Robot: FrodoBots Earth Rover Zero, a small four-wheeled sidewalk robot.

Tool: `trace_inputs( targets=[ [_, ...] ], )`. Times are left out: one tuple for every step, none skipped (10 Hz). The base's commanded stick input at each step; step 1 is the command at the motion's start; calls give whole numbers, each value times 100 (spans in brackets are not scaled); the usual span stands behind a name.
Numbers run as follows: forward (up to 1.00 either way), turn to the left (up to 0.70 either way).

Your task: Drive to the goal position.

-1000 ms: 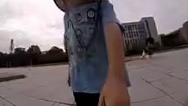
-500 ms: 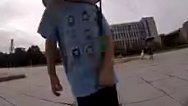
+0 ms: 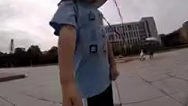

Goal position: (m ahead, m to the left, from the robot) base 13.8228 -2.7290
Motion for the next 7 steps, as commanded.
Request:
trace_inputs(
  targets=[
    [6,0],
    [6,0],
    [6,0],
    [6,0],
    [6,0],
    [6,0],
    [6,0]
  ],
)
